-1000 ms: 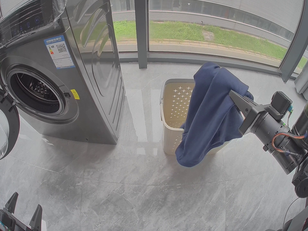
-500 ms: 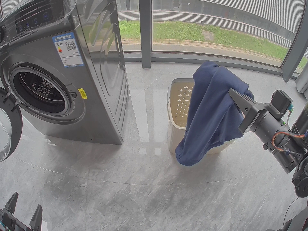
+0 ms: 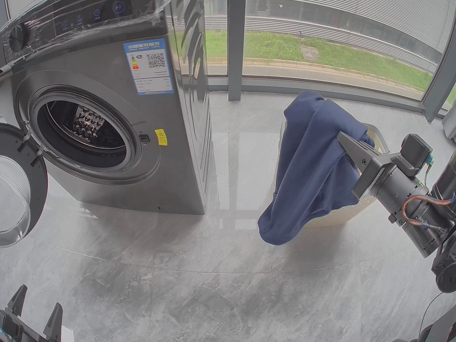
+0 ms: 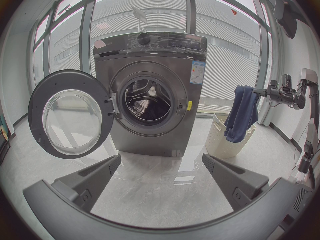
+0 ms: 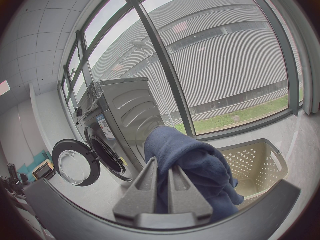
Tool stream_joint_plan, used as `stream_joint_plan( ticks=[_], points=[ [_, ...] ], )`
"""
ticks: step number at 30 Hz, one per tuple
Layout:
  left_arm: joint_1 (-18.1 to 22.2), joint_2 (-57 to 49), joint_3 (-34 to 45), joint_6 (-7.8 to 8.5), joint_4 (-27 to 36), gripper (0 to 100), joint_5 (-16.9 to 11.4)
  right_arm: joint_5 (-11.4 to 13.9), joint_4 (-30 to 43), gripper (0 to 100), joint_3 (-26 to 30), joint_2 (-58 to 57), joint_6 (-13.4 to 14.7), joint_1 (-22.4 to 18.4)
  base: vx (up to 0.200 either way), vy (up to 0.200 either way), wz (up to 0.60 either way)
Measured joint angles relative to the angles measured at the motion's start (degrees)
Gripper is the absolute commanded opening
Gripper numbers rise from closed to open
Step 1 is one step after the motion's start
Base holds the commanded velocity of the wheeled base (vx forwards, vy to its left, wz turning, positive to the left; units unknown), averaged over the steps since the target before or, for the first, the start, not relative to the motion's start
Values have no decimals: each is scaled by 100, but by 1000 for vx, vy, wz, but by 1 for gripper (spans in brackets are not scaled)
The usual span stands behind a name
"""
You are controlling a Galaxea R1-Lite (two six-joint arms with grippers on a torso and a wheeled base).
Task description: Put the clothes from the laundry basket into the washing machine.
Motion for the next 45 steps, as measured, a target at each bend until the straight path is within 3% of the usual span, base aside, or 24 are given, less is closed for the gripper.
stream_joint_plan(
  ticks=[7, 14, 29, 35, 45],
  points=[
    [0, 0, 0, 15, -1, 100, -6, -5, 4, 0, -2, -9, 2, -11, 0, 200, 0],
    [-2, 2, 0, 17, -1, 100, -9, 6, 6, 0, -44, -29, 4, -50, 0, 0, 0],
    [2, 7, 0, 24, 0, 100, -11, 2, 0, 0, -68, -24, 0, -55, -200, 0, 0],
    [-2, 7, 0, 24, 2, 100, -6, 6, 1, 0, -61, -22, 0, -50, 0, 0, 0],
    [0, 7, 0, 22, 0, 100, -11, 6, -2, 0, -59, -22, 0, -55, 0, 200, 0]
  ],
)
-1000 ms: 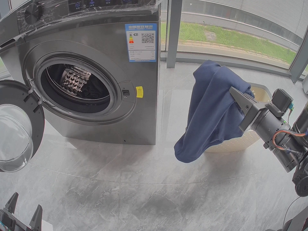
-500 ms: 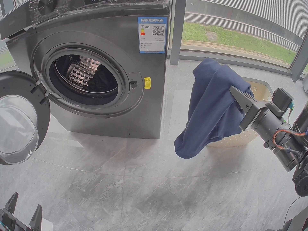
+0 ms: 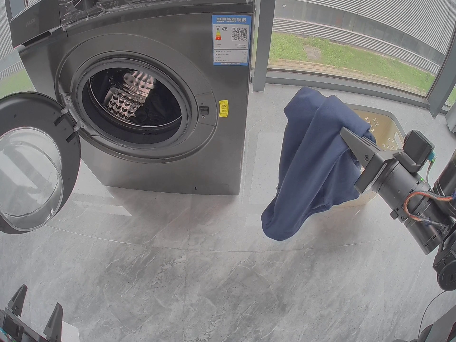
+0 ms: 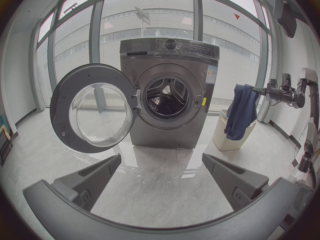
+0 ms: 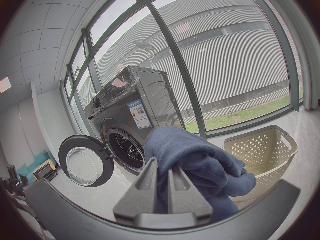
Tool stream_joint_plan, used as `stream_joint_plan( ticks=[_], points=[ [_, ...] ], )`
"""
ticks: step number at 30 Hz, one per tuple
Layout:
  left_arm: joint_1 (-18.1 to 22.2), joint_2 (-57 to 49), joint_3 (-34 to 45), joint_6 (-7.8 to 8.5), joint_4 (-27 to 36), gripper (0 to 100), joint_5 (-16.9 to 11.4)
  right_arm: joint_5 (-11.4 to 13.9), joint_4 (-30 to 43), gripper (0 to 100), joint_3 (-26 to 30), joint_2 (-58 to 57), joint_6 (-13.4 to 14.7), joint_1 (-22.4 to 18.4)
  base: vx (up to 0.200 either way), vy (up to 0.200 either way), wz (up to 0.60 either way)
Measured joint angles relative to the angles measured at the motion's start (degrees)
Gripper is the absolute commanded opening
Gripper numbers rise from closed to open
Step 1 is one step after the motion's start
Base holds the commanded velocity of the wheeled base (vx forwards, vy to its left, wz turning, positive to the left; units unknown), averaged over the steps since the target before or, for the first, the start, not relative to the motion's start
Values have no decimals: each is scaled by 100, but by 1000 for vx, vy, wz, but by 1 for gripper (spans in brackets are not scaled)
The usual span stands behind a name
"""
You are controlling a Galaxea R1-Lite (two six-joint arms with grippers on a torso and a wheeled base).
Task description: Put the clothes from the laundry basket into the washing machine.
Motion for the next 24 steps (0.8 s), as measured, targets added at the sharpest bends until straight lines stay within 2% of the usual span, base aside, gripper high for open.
stream_joint_plan(
  ticks=[20, 24],
  points=[
    [-5, 2, 0, 0, 5, 100, 2, 2, -5, 0, -5, 0, 0, 2, 0, 200, 0],
    [-2, 2, 0, 2, 0, 100, 2, 0, 0, 0, -2, 0, 2, 5, 0, 0, 0]
  ],
)
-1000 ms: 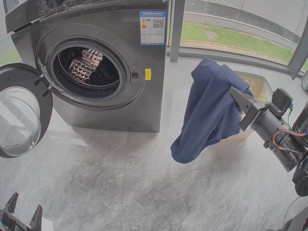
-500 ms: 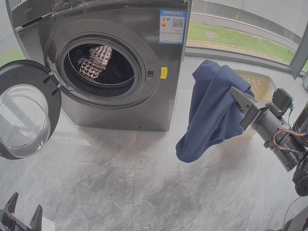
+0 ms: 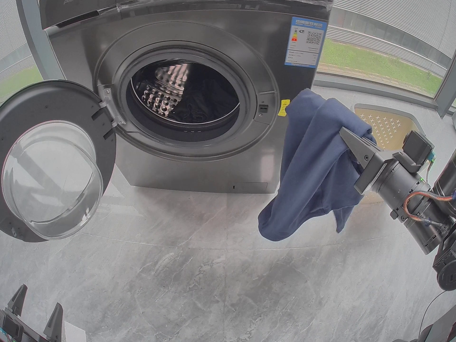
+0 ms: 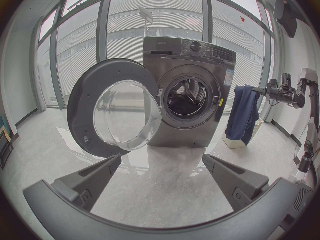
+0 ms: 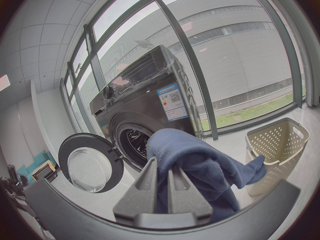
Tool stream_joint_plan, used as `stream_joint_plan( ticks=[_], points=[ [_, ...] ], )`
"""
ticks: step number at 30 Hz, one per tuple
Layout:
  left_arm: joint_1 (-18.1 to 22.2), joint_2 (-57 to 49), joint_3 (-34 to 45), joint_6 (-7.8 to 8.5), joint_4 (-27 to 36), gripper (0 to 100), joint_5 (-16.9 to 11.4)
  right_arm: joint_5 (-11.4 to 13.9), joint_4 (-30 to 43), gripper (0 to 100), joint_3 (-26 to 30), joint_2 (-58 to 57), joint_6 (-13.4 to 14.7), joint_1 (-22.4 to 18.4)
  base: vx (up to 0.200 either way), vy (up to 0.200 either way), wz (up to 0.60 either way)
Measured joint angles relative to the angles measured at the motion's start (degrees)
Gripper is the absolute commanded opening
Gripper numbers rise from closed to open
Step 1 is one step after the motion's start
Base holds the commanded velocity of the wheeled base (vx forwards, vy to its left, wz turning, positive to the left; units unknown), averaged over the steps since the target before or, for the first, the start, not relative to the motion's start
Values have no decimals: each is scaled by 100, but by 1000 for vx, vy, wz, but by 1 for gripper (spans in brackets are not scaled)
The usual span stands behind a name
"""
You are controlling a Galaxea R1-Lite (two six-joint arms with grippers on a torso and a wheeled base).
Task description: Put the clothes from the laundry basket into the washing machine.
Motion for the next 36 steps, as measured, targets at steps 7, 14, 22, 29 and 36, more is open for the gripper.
stream_joint_plan(
  ticks=[7, 14, 22, 29, 36],
  points=[
    [2, 0, 0, 0, -1, 100, 0, 2, -2, 0, 6, 0, 4, -5, 0, 0, 0],
    [5, 0, 0, 0, 0, 100, 0, 10, 4, 0, 13, 2, 9, -35, 0, 0, 0],
    [2, 0, 0, -2, 0, 100, -2, 7, 4, 0, 11, 2, 4, -39, 0, 200, 0],
    [0, -2, 0, -2, 0, 100, -2, 7, 4, 0, 28, 2, 11, -39, 0, 200, 0],
    [5, 0, 0, -2, 5, 100, 0, 7, 6, 0, 50, 11, 39, -41, 0, 86, 0]
  ],
)
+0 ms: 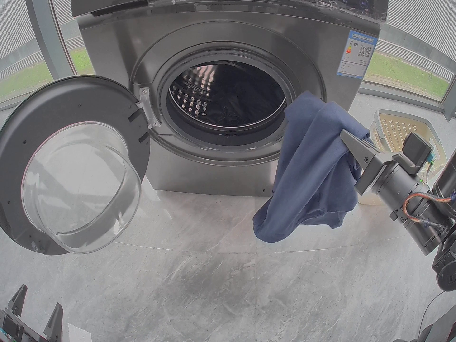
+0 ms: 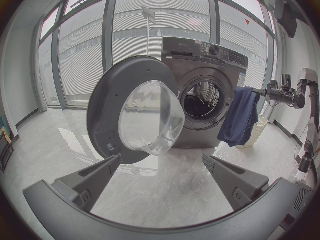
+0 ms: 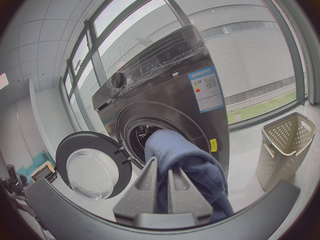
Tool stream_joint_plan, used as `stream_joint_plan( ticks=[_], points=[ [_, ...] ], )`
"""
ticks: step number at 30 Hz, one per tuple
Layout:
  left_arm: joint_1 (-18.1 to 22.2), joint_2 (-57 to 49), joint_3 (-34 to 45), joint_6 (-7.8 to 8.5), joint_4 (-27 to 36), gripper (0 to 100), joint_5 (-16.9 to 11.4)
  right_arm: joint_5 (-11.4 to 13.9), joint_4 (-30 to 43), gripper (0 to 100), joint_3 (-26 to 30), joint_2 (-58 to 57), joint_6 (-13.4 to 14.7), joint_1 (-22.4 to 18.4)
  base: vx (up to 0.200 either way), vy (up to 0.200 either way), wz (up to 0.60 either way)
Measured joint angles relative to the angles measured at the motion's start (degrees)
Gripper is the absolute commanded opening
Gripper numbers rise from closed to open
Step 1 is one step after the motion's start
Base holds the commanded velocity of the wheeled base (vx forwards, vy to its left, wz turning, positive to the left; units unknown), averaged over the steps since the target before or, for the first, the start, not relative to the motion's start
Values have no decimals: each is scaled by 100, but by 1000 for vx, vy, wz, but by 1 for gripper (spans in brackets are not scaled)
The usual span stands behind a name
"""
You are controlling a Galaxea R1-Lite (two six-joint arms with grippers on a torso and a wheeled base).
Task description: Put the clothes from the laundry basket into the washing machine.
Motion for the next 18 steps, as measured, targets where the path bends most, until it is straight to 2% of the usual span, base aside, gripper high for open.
stream_joint_plan(
  ticks=[16, 18],
  points=[
    [4, 0, 0, 44, -20, 100, -2, 61, 18, 0, 33, 69, 24, 48, 0, 0, 0],
    [4, 0, 0, 46, -20, 100, -2, 68, 2, 0, 17, 78, 27, 63, 0, -200, 0]
  ],
)
